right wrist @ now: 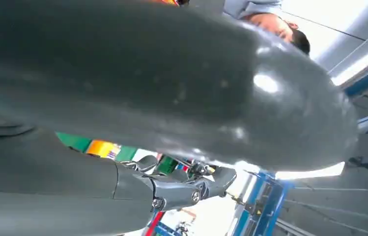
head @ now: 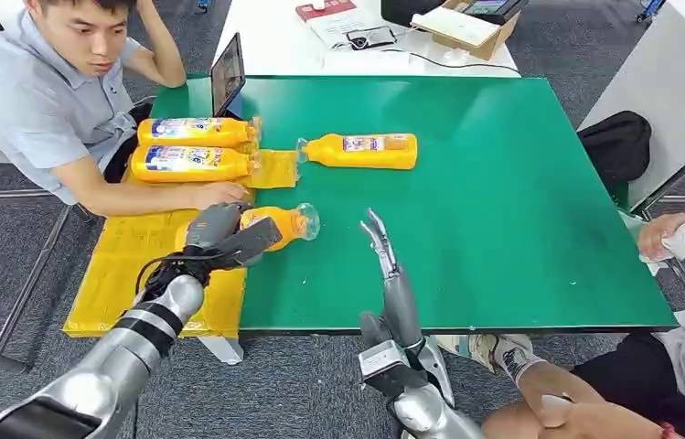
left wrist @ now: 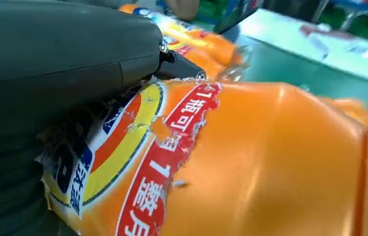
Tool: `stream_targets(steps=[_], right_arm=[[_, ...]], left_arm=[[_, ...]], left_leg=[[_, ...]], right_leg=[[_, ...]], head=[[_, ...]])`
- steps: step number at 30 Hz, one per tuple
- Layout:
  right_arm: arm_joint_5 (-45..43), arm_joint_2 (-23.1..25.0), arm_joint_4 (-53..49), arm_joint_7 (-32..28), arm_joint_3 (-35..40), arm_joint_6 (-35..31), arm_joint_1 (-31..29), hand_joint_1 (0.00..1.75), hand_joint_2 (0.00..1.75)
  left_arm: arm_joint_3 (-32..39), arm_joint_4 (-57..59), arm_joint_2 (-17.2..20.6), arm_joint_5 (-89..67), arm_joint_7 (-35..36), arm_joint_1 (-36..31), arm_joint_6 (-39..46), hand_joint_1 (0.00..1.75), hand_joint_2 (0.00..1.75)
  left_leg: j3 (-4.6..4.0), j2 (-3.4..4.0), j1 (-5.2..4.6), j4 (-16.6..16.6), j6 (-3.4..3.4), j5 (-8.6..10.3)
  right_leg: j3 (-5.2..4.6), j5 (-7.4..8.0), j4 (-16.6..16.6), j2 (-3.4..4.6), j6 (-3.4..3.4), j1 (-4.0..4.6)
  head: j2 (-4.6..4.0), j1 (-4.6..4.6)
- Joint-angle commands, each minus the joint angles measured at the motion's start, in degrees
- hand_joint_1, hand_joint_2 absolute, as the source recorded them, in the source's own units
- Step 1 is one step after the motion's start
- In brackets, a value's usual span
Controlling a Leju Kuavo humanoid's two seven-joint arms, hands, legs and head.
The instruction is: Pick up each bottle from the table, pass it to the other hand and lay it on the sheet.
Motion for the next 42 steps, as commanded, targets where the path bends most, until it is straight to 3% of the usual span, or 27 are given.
stream_targets(steps=[1, 10, 13, 14, 17, 20, 24, 29, 33, 38, 42], right_arm=[[0.8, 0.5, 2.2, 0.1, -2.5, 1.6, 0.5, 0.00, 0.00], [2.6, 1.5, 3.4, 0.1, -2.7, 4.0, 1.6, 0.00, 0.00], [1.9, 1.8, 3.6, 0.1, -1.9, 3.8, 2.4, 0.00, 0.00], [1.9, 1.7, 3.8, 0.1, -1.6, 4.0, 2.3, 0.00, 0.00], [1.8, 1.7, 4.2, 0.1, -1.3, 3.6, 2.0, 0.00, 0.00], [1.7, 1.7, 4.2, 0.1, -1.4, 3.4, 2.0, 0.00, 0.00], [1.1, 1.3, 4.4, 0.1, -2.4, 3.3, 2.1, 0.00, 0.00], [1.1, 1.3, 4.4, 0.1, -2.4, 3.3, 2.1, 0.00, 0.00], [0.3, 0.9, 5.6, 0.1, -2.1, 3.1, 1.4, 0.00, 0.00], [-0.3, 0.6, 6.2, 0.1, -1.3, 2.6, 0.4, 0.00, 0.00], [-0.9, 0.5, 5.7, 0.1, 0.1, 1.0, 0.1, 0.00, 0.00]], left_arm=[[-7.8, 18.3, 2.4, -9.1, 7.5, -9.9, 0.0, 1.75, 1.75], [-7.0, 20.8, 1.1, -11.2, 8.4, -10.0, -2.6, 1.75, 1.75], [-5.8, 21.2, -2.0, -10.7, 7.8, -9.4, -3.0, 1.71, 1.75], [-5.4, 21.1, -2.6, -10.6, 7.2, -9.0, -2.9, 0.72, 1.75], [-4.2, 21.0, -3.5, -9.6, 4.8, -8.0, -4.0, 0.00, 1.75], [-3.7, 20.9, -3.6, -9.1, 4.3, -7.8, -4.1, 0.00, 1.75], [1.6, 19.2, -4.9, -3.6, -2.5, -6.0, -4.1, 0.00, 1.75], [1.6, 19.2, -4.9, -3.6, -2.5, -6.0, -4.1, 0.00, 1.75], [10.1, 16.0, -7.2, 8.0, -13.1, -3.4, -10.1, 0.00, 1.75], [13.0, 11.2, -8.5, 13.4, -18.0, -1.7, -10.5, 0.00, 1.75], [18.3, -4.9, -10.9, 25.1, -27.2, 4.6, -1.3, 0.00, 1.75]], left_leg=[[0.18, -0.04, 0.04, 0.0, -0.05, -0.06], [0.46, 0.05, 0.07, 0.0, -0.10, -0.25], [0.41, -0.05, 0.09, 0.0, -0.09, -0.22], [0.23, -0.11, 0.05, 0.0, -0.05, -0.10], [0.39, -0.12, 0.03, 0.0, -0.06, -0.20], [0.16, -0.02, 0.01, 0.0, -0.03, -0.07], [0.34, 0.01, 0.03, 0.0, -0.08, -0.15], [0.18, 0.01, 0.01, 0.0, -0.04, -0.08], [0.36, 0.01, 0.01, -0.1, -0.05, -0.15], [0.14, 0.02, -0.01, 0.0, -0.02, -0.07], [0.16, 0.00, -0.02, 0.0, -0.04, -0.09]], right_leg=[[0.20, -0.07, 0.0, -0.02, -0.08, 0.04], [0.46, -0.23, 0.0, 0.07, -0.16, 0.08], [0.47, -0.22, 0.0, -0.05, -0.15, 0.10], [0.28, -0.14, 0.0, -0.11, -0.09, 0.05], [0.44, -0.23, 0.0, -0.09, -0.12, 0.03], [0.20, -0.06, 0.0, 0.01, -0.06, 0.01], [0.37, -0.13, -0.1, 0.03, -0.13, 0.04], [0.22, -0.07, 0.0, 0.03, -0.07, 0.02], [0.39, -0.13, -0.1, 0.03, -0.10, 0.03], [0.17, -0.05, 0.0, 0.04, -0.06, -0.01], [0.20, -0.09, 0.0, 0.03, -0.08, -0.01]], head=[[0.00, 0.02], [0.00, 0.02], [-0.02, 0.00], [0.00, 0.02], [0.00, 0.02], [0.00, 0.02], [0.00, 0.02], [-0.02, 0.00], [0.00, 0.00], [0.00, 0.02], [0.00, 0.02]])
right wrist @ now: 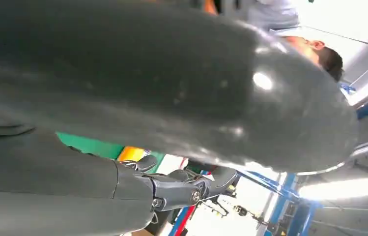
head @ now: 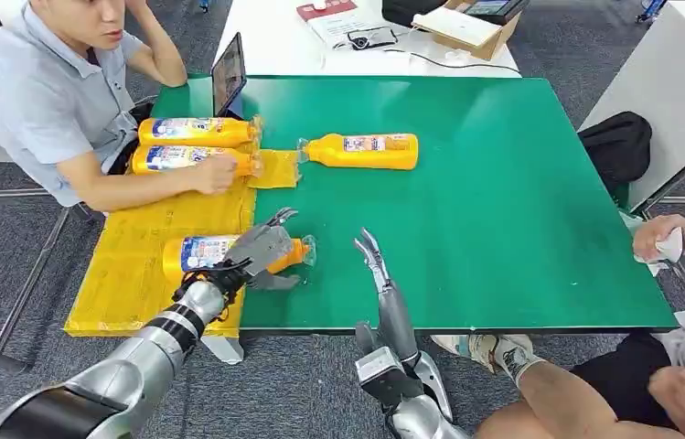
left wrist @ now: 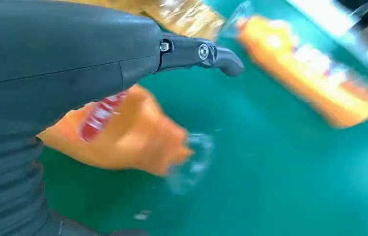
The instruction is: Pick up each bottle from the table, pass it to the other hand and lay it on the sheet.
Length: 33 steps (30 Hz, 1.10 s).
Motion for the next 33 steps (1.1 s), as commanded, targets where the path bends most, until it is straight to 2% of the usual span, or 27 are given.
stream_targets(steps=[1, 4, 5, 7, 8, 9, 10, 12, 13, 15, 17, 19, 22, 24, 25, 27, 28, 33], right_arm=[[-0.9, -0.7, 3.2, 0.1, 2.0, -2.6, -2.6, 0.00, 0.00], [-0.6, -1.6, 2.8, 0.1, 3.2, -5.1, -3.2, 0.00, 0.00], [-0.4, -2.0, 2.7, 0.1, 3.3, -5.8, -3.3, 0.00, 0.00], [0.1, -3.0, 2.6, 0.1, 3.1, -6.3, -3.6, 0.00, 0.00], [1.2, -3.8, 3.1, 0.1, 2.5, -5.9, -3.8, 0.00, 0.00], [3.2, -4.3, 6.0, 0.1, 1.5, -5.1, -4.4, 0.00, 1.75], [5.9, -3.8, 9.2, 0.1, -2.5, -0.9, -4.8, 0.00, 1.75], [5.8, -4.1, 9.0, 0.1, -2.8, -0.4, -4.9, 0.00, 1.75], [9.0, -4.3, 14.3, 3.9, -6.1, 5.3, -5.8, 0.00, 1.75], [14.2, -6.2, 20.3, 6.8, -9.6, 7.6, -8.7, 0.00, 1.75], [15.4, -6.9, 22.8, 6.7, -11.9, 9.7, -10.5, 0.00, 1.75], [17.8, -6.9, 23.8, 6.4, -13.1, 8.9, -11.5, 0.00, 1.75], [24.6, -9.1, 30.3, 12.1, -14.3, 8.9, -17.6, 0.00, 1.75], [26.5, -9.7, 34.0, 13.0, -14.8, 9.3, -20.7, 0.00, 1.75], [27.4, -9.4, 36.7, 13.0, -15.2, 8.8, -22.1, 0.00, 1.75], [29.2, -8.9, 40.2, 14.3, -15.1, 9.7, -24.1, 0.00, 1.75], [29.4, -8.3, 41.8, 14.6, -15.2, 9.9, -25.0, 0.00, 1.75], [30.7, -4.2, 47.2, 15.2, -13.8, 10.8, -28.6, 0.00, 1.75]], left_arm=[[11.9, -25.0, -4.5, 17.9, -10.5, 9.3, 8.2, 0.00, 1.75], [12.1, -41.2, -5.3, 33.2, -10.1, 15.8, 7.5, 0.00, 1.75], [12.0, -44.4, -5.4, 38.2, -9.4, 17.3, 6.6, 0.00, 1.75], [12.0, -49.7, -5.4, 44.8, -9.0, 20.0, 6.0, 0.00, 1.75], [11.3, -52.8, -5.0, 47.9, -9.3, 21.9, 6.3, 0.00, 1.75], [11.1, -54.9, -4.7, 50.6, -8.9, 23.4, 6.4, 0.00, 1.75], [10.2, -57.4, -3.5, 53.4, -8.1, 25.4, 6.7, 0.00, 1.75], [10.2, -57.6, -3.3, 53.5, -8.2, 25.8, 6.7, 0.00, 1.75], [11.0, -58.2, -3.3, 58.8, -4.7, 27.7, 7.1, 0.00, 1.75], [10.7, -60.3, -2.5, 56.4, -7.8, 31.6, 10.1, 0.00, 1.75], [10.6, -61.7, -2.3, 56.5, -7.8, 33.7, 10.2, 0.00, 1.75], [10.2, -62.1, -2.0, 54.0, -8.9, 34.2, 11.7, 0.00, 1.75], [8.6, -63.2, -1.3, 46.6, -10.1, 36.1, 17.3, 0.00, 1.75], [8.7, -63.7, -1.1, 45.7, -10.1, 36.9, 18.3, 0.00, 1.75], [8.7, -63.8, -1.1, 44.6, -9.3, 37.1, 19.5, 0.00, 1.75], [8.6, -63.6, -1.0, 41.0, -9.6, 37.3, 23.2, 0.00, 1.75], [8.5, -63.3, -1.0, 40.2, -9.7, 37.1, 24.1, 0.00, 1.75], [8.1, -61.7, -0.7, 37.4, -10.2, 35.8, 26.3, 0.00, 1.75]], left_leg=[[0.24, 0.09, 0.02, 0.0, -0.06, -0.12], [0.11, 0.10, 0.02, 0.0, -0.04, -0.09], [0.34, 0.21, 0.03, 0.0, -0.07, -0.25], [0.08, 0.19, 0.02, 0.0, -0.03, -0.07], [0.32, 0.31, 0.02, 0.0, -0.06, -0.26], [0.28, 0.29, 0.02, 0.0, -0.06, -0.22], [0.40, 0.31, 0.04, 0.0, -0.08, -0.30], [0.31, 0.27, 0.04, -0.1, -0.06, -0.17], [0.23, 0.21, 0.03, -0.1, -0.04, -0.14], [0.39, 0.21, 0.00, -0.1, -0.04, -0.15], [0.48, 0.30, 0.00, -0.2, -0.04, -0.18], [0.49, 0.38, -0.02, -0.1, -0.05, -0.25], [0.13, 0.08, -0.04, 0.0, 0.04, -0.06], [0.24, 0.28, -0.06, -0.1, 0.03, -0.11], [0.41, 0.39, -0.05, 0.0, 0.01, -0.21], [0.19, 0.15, -0.05, -0.1, 0.02, -0.07], [0.37, 0.20, -0.03, 0.0, -0.01, -0.15], [0.19, 0.23, -0.01, 0.0, 0.00, -0.07]], right_leg=[[0.20, -0.09, 0.0, 0.10, -0.10, 0.03], [0.08, -0.05, 0.0, 0.10, -0.06, 0.03], [0.27, -0.18, 0.0, 0.20, -0.12, 0.04], [0.03, 0.00, 0.0, 0.18, -0.05, 0.03], [0.23, -0.14, 0.0, 0.31, -0.10, 0.04], [0.18, -0.11, 0.0, 0.29, -0.09, 0.04], [0.30, -0.19, 0.0, 0.30, -0.12, 0.06], [0.25, -0.07, -0.1, 0.25, -0.09, 0.05], [0.17, -0.06, -0.1, 0.19, -0.08, 0.04], [0.32, -0.07, -0.2, 0.20, -0.09, 0.01], [0.41, -0.06, -0.2, 0.32, -0.09, 0.01], [0.40, -0.10, -0.1, 0.38, -0.10, 0.00], [0.13, -0.04, -0.1, 0.11, -0.04, -0.05], [0.18, -0.02, -0.1, 0.30, -0.04, -0.07], [0.32, -0.07, 0.0, 0.40, -0.08, -0.05], [0.16, -0.02, -0.1, 0.16, -0.04, -0.05], [0.32, -0.09, 0.0, 0.20, -0.09, -0.03], [0.15, -0.01, 0.0, 0.21, -0.05, 0.00]], head=[[0.00, 0.00], [0.00, -0.02], [0.00, 0.00], [0.00, -0.02], [0.00, -0.02], [0.00, 0.00], [0.00, -0.02], [0.00, 0.00], [0.00, -0.02], [0.00, 0.00], [0.00, 0.00], [0.00, -0.02], [0.00, 0.00], [0.00, -0.04], [-0.02, -0.02], [0.00, -0.04], [0.00, -0.02], [0.00, -0.02]])
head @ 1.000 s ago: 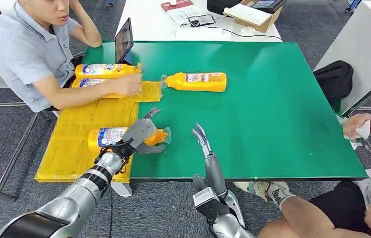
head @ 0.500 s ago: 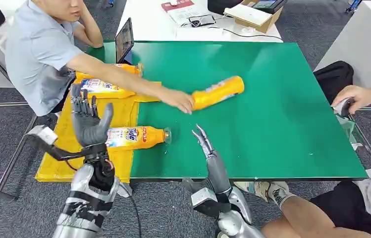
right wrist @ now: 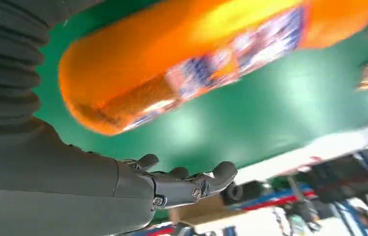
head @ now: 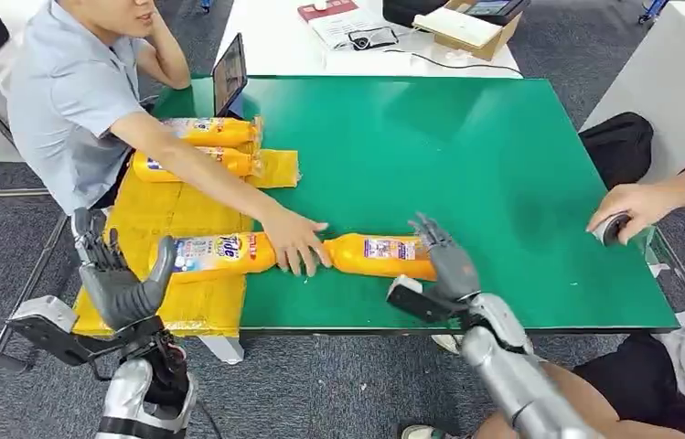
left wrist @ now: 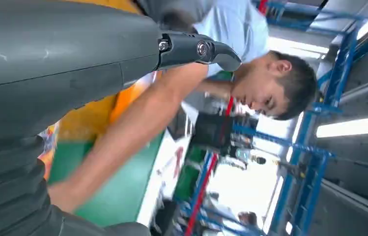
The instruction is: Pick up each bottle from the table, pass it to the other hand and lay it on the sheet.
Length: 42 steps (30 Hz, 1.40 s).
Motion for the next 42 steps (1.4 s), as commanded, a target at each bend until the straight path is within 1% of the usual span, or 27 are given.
stream_targets(steps=[1, 2, 3, 9, 10, 11, 12, 14, 16, 17, 18, 20, 21, 22, 23, 25, 26, 27, 28, 29, 30, 31, 36, 37, 38, 41, 42], right_arm=[[2.2, 5.4, 19.1, 1.5, 0.5, 1.6, -11.1, 0.00, 1.75], [2.7, 6.0, 20.2, 2.1, 1.5, 2.5, -12.4, 0.00, 1.75], [2.7, 6.3, 20.5, 2.5, 1.7, 2.5, -12.8, 0.00, 1.75], [3.1, 6.0, 21.5, 2.9, 2.4, 2.8, -13.7, 0.00, 1.75], [3.7, 6.2, 22.4, 3.6, 3.0, 2.5, -14.7, 0.00, 1.75], [4.0, 6.4, 23.8, 5.0, 3.7, 4.1, -16.2, 0.00, 1.75], [3.8, 6.4, 24.3, 5.4, 3.7, 5.2, -16.8, 0.00, 1.75], [3.3, 6.5, 25.6, 6.1, 3.7, 7.4, -17.8, 0.00, 1.75], [2.2, 6.4, 27.9, 7.3, 3.6, 10.9, -19.0, 0.00, 1.75], [2.3, 6.2, 28.7, 7.9, 4.0, 12.1, -19.5, 0.00, 1.75], [2.7, 6.2, 30.1, 9.8, 4.4, 13.1, -20.2, 0.00, 1.75], [5.0, 5.6, 32.5, 14.0, 7.6, 18.4, -22.3, 0.00, 1.75], [5.6, 5.6, 33.2, 16.3, 8.2, 19.3, -23.0, 0.00, 1.75], [6.5, 5.9, 33.6, 17.9, 9.2, 20.6, -23.7, 0.00, 1.75], [6.5, 6.0, 33.5, 18.2, 9.2, 20.7, -23.9, 0.00, 1.75], [6.5, 6.2, 33.5, 18.3, 9.2, 20.8, -24.0, 0.00, 1.75], [7.8, 6.1, 33.9, 19.5, 10.7, 22.5, -24.5, 0.00, 1.75], [8.6, 6.1, 33.9, 20.0, 11.6, 23.1, -24.9, 0.00, 1.75], [8.5, 6.1, 33.8, 19.6, 11.7, 23.7, -25.2, 0.00, 1.75], [8.6, 6.0, 33.9, 19.4, 12.0, 24.9, -25.7, 0.00, 1.75], [8.7, 5.9, 34.0, 19.3, 12.2, 25.6, -26.0, 0.00, 1.75], [8.7, 5.9, 34.0, 19.3, 12.2, 25.6, -26.0, 0.00, 1.75], [8.7, 5.9, 34.0, 19.3, 12.2, 25.6, -26.0, 0.00, 1.75], [8.6, 5.4, 34.1, 18.4, 12.8, 27.7, -26.2, 1.54, 1.75], [8.5, 5.2, 34.2, 18.0, 13.0, 28.8, -26.2, 1.75, 1.75], [7.9, 4.3, 34.2, 16.2, 13.5, 32.2, -25.7, 1.75, 1.75], [6.9, 3.8, 33.4, 14.6, 13.1, 32.0, -25.1, 1.75, 1.75]], left_arm=[[-1.4, 2.0, 2.3, -3.4, -0.3, -1.0, 2.9, 0.00, 1.75], [-1.9, 2.4, 2.6, -4.0, 0.3, -1.3, 2.7, 0.00, 1.75], [-1.9, 2.5, 2.4, -4.0, 0.3, -1.3, 2.7, 0.00, 1.75], [-2.1, 2.9, 2.6, -4.6, 0.7, -1.4, 2.7, 0.00, 1.75], [-2.3, 3.5, 2.6, -5.0, 1.2, -1.6, 2.4, 0.00, 1.75], [-2.3, 4.3, 2.5, -5.2, 1.5, -2.0, 2.3, 0.00, 1.75], [-2.3, 4.5, 2.4, -5.3, 1.5, -2.1, 2.3, 0.00, 1.75], [-2.4, 4.8, 2.4, -5.4, 1.5, -2.2, 2.3, 0.00, 1.75], [-2.6, 5.3, 2.6, -5.4, 1.7, -2.5, 2.0, 0.00, 1.75], [-2.6, 5.7, 2.6, -5.2, 2.0, -2.7, 1.7, 0.00, 1.75], [-2.5, 6.3, 2.5, -4.8, 2.3, -3.0, 1.4, 0.00, 1.75], [-2.6, 6.9, 2.8, -3.5, 3.4, -3.2, -0.2, 0.00, 1.75], [-2.5, 6.9, 2.9, -3.3, 3.6, -3.1, -0.5, 0.00, 1.75], [-2.4, 6.7, 2.9, -3.2, 3.6, -2.9, -0.6, 0.00, 1.75], [-2.3, 6.7, 3.0, -3.2, 3.6, -2.9, -0.7, 0.00, 1.75], [-2.3, 6.7, 3.0, -3.2, 3.7, -2.8, -0.7, 0.00, 1.75], [-2.3, 6.3, 3.1, -3.2, 3.7, -2.7, -0.9, 0.00, 1.75], [-2.1, 6.3, 3.1, -3.2, 3.7, -2.6, -0.9, 0.00, 1.75], [-2.0, 6.3, 3.2, -3.3, 3.7, -2.5, -0.9, 0.00, 1.75], [-1.9, 6.3, 3.2, -3.4, 3.7, -2.5, -1.0, 0.00, 1.75], [-1.9, 6.4, 3.3, -3.4, 3.7, -2.5, -1.0, 0.00, 1.75], [-1.9, 6.4, 3.3, -3.4, 3.7, -2.5, -1.0, 0.00, 1.75], [-1.9, 6.4, 3.3, -3.4, 3.7, -2.5, -1.0, 0.00, 1.75], [-2.0, 6.7, 3.3, -3.5, 3.7, -2.6, -1.5, 0.00, 1.75], [-2.1, 6.9, 3.4, -3.3, 3.8, -2.6, -1.8, 0.00, 1.75], [-2.5, 6.8, 3.6, -3.2, 3.7, -2.0, -2.7, 0.00, 1.75], [-2.6, 6.7, 3.7, -3.1, 3.7, -1.6, -3.1, 0.00, 1.75]], left_leg=[[0.44, 0.30, 0.02, 0.0, -0.11, -0.20], [0.19, 0.21, 0.02, 0.0, -0.07, -0.08], [0.34, 0.33, 0.04, 0.0, -0.11, -0.17], [0.45, 0.25, 0.04, 0.0, -0.10, -0.21], [0.19, 0.11, 0.00, 0.0, -0.05, -0.06], [0.38, 0.17, 0.01, 0.0, -0.08, -0.17], [0.11, 0.09, 0.00, 0.0, -0.05, -0.03], [0.43, 0.22, 0.01, 0.0, -0.11, -0.20], [0.13, 0.08, -0.02, 0.0, -0.05, -0.03], [0.26, 0.13, 0.00, 0.0, -0.09, -0.10], [0.40, 0.11, 0.02, 0.0, -0.12, -0.17], [0.26, 0.05, -0.01, 0.0, -0.08, -0.07], [0.16, 0.04, 0.00, 0.0, -0.05, -0.03], [0.31, 0.06, 0.01, 0.0, -0.08, -0.09], [0.44, 0.06, 0.01, 0.0, -0.11, -0.16], [0.33, 0.09, 0.01, 0.0, -0.07, -0.07], [0.50, 0.07, 0.03, 0.0, -0.10, -0.14], [0.40, -0.02, 0.03, 0.0, -0.07, -0.06], [0.49, -0.03, 0.05, 0.0, -0.08, -0.10], [0.37, 0.01, 0.02, 0.0, -0.05, -0.07], [0.51, 0.07, 0.02, 0.0, -0.08, -0.15], [0.27, 0.03, 0.00, 0.0, -0.03, -0.02], [0.40, 0.06, 0.01, 0.0, -0.06, -0.09], [0.31, -0.01, 0.01, 0.0, -0.05, -0.02], [0.28, -0.02, 0.01, 0.0, -0.04, -0.01], [0.43, -0.09, 0.03, 0.0, -0.07, -0.05], [0.38, -0.08, 0.02, 0.0, -0.05, -0.02]], right_leg=[[0.31, -0.12, 0.0, 0.31, -0.17, 0.03], [0.10, -0.02, 0.0, 0.21, -0.09, 0.03], [0.21, -0.07, 0.0, 0.33, -0.15, 0.04], [0.33, -0.14, 0.0, 0.25, -0.16, 0.06], [0.11, -0.05, 0.0, 0.11, -0.08, 0.00], [0.29, -0.13, 0.0, 0.18, -0.13, 0.02], [0.04, -0.02, 0.0, 0.09, -0.07, 0.00], [0.30, -0.15, 0.1, 0.24, -0.17, 0.01], [0.06, -0.03, 0.0, 0.09, -0.07, -0.03], [0.18, -0.09, 0.1, 0.14, -0.13, -0.01], [0.32, -0.15, 0.1, 0.13, -0.17, 0.02], [0.19, -0.09, 0.0, 0.06, -0.12, -0.02], [0.10, -0.04, 0.0, 0.04, -0.08, -0.01], [0.23, -0.09, 0.0, 0.07, -0.13, 0.01], [0.35, -0.17, 0.1, 0.08, -0.18, 0.01], [0.22, -0.07, 0.0, 0.08, -0.11, 0.01], [0.38, -0.16, 0.0, 0.06, -0.16, 0.04], [0.33, -0.09, 0.0, -0.02, -0.11, 0.03], [0.41, -0.13, 0.0, -0.02, -0.14, 0.05], [0.29, -0.09, 0.0, 0.02, -0.10, 0.02], [0.43, -0.16, 0.0, 0.08, -0.15, 0.02], [0.22, -0.04, 0.0, 0.04, -0.07, -0.01], [0.34, -0.10, 0.0, 0.07, -0.12, 0.01], [0.27, -0.05, 0.0, -0.01, -0.08, 0.00], [0.23, -0.03, 0.0, -0.01, -0.07, 0.00], [0.39, -0.11, 0.0, -0.08, -0.11, 0.03], [0.33, -0.07, 0.0, -0.08, -0.09, 0.02]], head=[[0.00, -0.02], [0.00, -0.02], [0.00, -0.02], [0.00, 0.00], [0.00, -0.04], [0.00, -0.02], [0.00, -0.02], [0.00, 0.00], [0.00, -0.04], [-0.02, 0.00], [0.00, -0.02], [0.00, -0.02], [-0.02, -0.02], [0.00, -0.02], [0.00, -0.02], [0.00, -0.02], [0.00, -0.02], [0.00, 0.00], [0.00, 0.00], [0.00, -0.02], [0.00, 0.00], [0.00, 0.00], [0.00, 0.00], [0.00, -0.02], [0.00, 0.00], [0.00, -0.02], [0.00, -0.02]])
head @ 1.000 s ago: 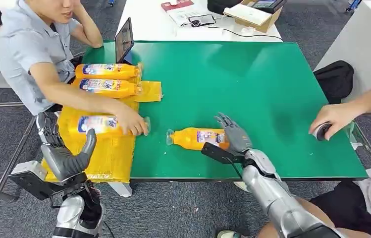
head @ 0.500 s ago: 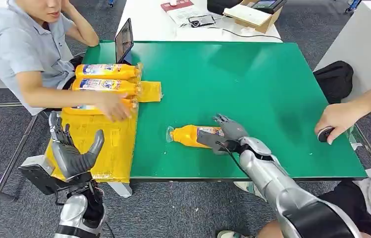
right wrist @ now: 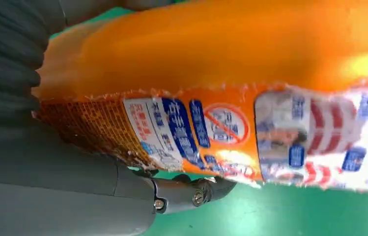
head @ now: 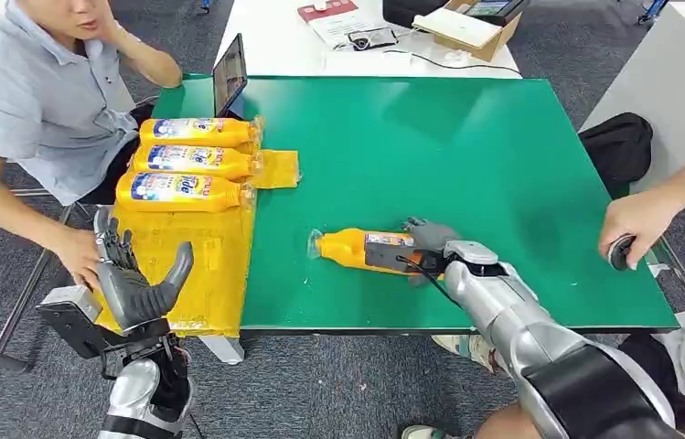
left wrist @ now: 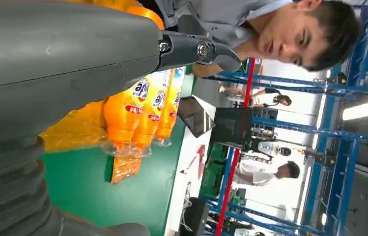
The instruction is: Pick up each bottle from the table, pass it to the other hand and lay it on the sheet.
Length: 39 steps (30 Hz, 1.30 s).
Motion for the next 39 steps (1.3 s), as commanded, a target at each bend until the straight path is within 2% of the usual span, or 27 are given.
stream_targets(steps=[1, 3, 4, 6, 8, 9, 10, 12, 13, 18, 21, 30, 34, 39], right_arm=[[-3.0, -2.1, 4.2, -5.3, 2.5, 3.8, -0.6, 1.75, 1.75], [-7.9, -1.5, 2.5, -10.6, -1.0, 1.5, 1.9, 1.75, 1.75], [-13.5, -0.4, -0.1, -15.9, -5.4, -1.3, 4.5, 1.75, 1.75], [-20.4, 2.6, -6.1, -20.4, -10.4, -7.3, 9.6, 1.75, 1.75], [-27.0, 5.6, -16.5, -22.2, -14.0, -10.9, 15.4, 1.75, 1.75], [-27.2, 5.8, -18.0, -21.5, -13.6, -11.2, 16.1, 1.75, 1.75], [-27.3, 5.8, -19.4, -20.5, -13.2, -11.2, 16.7, 1.75, 1.75], [-29.2, 5.4, -21.5, -20.2, -13.3, -11.3, 17.4, 1.75, 1.75], [-31.2, 6.1, -23.3, -22.3, -14.7, -12.6, 18.4, 1.75, 1.75], [-35.7, 7.2, -35.8, -25.5, -15.6, -17.8, 24.6, 1.75, 1.75], [-36.7, 7.5, -39.8, -26.9, -15.6, -20.0, 26.3, 1.75, 1.75], [-36.9, 7.4, -39.4, -27.0, -15.3, -19.9, 26.3, 1.75, 1.75], [-32.5, 5.9, -37.2, -29.2, -8.8, -17.7, 26.8, 1.75, 1.75], [-24.2, 6.1, -31.5, -30.1, 1.9, -17.0, 25.3, 1.75, 1.75]], left_arm=[[-1.1, 3.5, 1.8, 0.5, 0.2, -0.5, -2.0, 0.00, 1.75], [-1.3, 2.9, 1.8, 0.9, 0.4, 0.3, -2.8, 0.00, 1.75], [-1.3, 2.5, 1.7, 1.3, 0.5, 0.8, -3.4, 0.00, 1.75], [-1.5, 1.7, 1.3, 2.6, 0.9, 2.0, -5.0, 0.00, 1.75], [-2.6, 1.1, 1.3, 2.9, 1.1, 3.1, -6.9, 0.00, 1.75], [-2.7, 1.1, 1.2, 2.9, 1.1, 3.3, -6.9, 0.00, 1.75], [-2.9, 1.1, 1.1, 2.9, 1.1, 3.4, -6.9, 0.00, 1.75], [-3.1, 1.2, 1.2, 3.0, 1.1, 3.4, -7.4, 0.00, 1.75], [-3.5, 1.1, 1.4, 3.7, 1.6, 3.7, -9.0, 0.00, 1.75], [-5.1, 2.3, 1.9, 6.2, 3.3, 5.5, -13.6, 0.00, 1.75], [-6.9, 3.1, 2.9, 5.6, 3.0, 6.0, -16.7, 0.00, 1.75], [-7.0, 2.9, 3.0, 5.4, 3.0, 6.2, -17.3, 0.00, 1.75], [-9.8, 2.4, 4.4, 3.4, 2.1, 6.8, -23.1, 0.00, 1.75], [-10.9, 3.8, 2.6, 4.1, 3.3, 3.9, -23.6, 0.00, 1.75]], left_leg=[[0.15, -0.10, 0.00, -0.1, -0.04, -0.02], [0.34, -0.11, 0.06, -0.1, -0.06, -0.08], [0.27, -0.09, 0.05, -0.1, -0.04, -0.05], [0.40, -0.08, 0.08, -0.1, -0.07, -0.09], [0.58, 0.15, 0.10, -0.2, -0.11, -0.20], [0.24, 0.17, 0.08, -0.1, -0.07, -0.11], [0.44, 0.24, 0.09, -0.1, -0.11, -0.22], [0.31, 0.08, 0.04, 0.0, -0.12, -0.21], [0.16, -0.04, 0.05, 0.0, -0.08, -0.13], [0.12, -0.06, 0.06, -0.1, -0.05, -0.13], [0.15, 0.04, 0.04, -0.1, -0.08, -0.19], [0.18, -0.02, 0.01, -0.1, -0.11, -0.18], [0.13, 0.03, 0.03, -0.1, -0.08, -0.14], [0.17, 0.09, 0.05, -0.1, -0.09, -0.18]], right_leg=[[0.17, -0.06, 0.0, -0.09, -0.06, 0.01], [0.36, -0.10, -0.1, -0.10, -0.10, 0.06], [0.31, -0.07, -0.1, -0.08, -0.08, 0.05], [0.45, -0.10, -0.2, -0.07, -0.11, 0.08], [0.58, -0.14, -0.2, 0.16, -0.17, 0.11], [0.25, -0.02, -0.1, 0.17, -0.10, 0.09], [0.40, -0.11, -0.1, 0.25, -0.17, 0.10], [0.25, -0.17, 0.0, 0.09, -0.17, 0.07], [0.14, -0.13, 0.0, -0.02, -0.12, 0.07], [0.12, -0.16, 0.0, -0.02, -0.12, 0.06], [0.14, -0.17, 0.0, 0.07, -0.14, 0.05], [0.16, -0.18, 0.0, 0.00, -0.16, 0.01], [0.11, -0.11, -0.1, 0.05, -0.12, 0.03], [0.16, -0.13, -0.1, 0.10, -0.14, 0.05]], head=[[0.00, 0.00], [-0.02, 0.02], [0.00, 0.00], [0.00, 0.02], [0.00, 0.02], [0.00, 0.04], [0.00, 0.02], [0.00, -0.04], [-0.02, 0.00], [0.00, 0.02], [0.00, 0.00], [0.00, 0.00], [0.00, 0.00], [0.00, 0.02]])
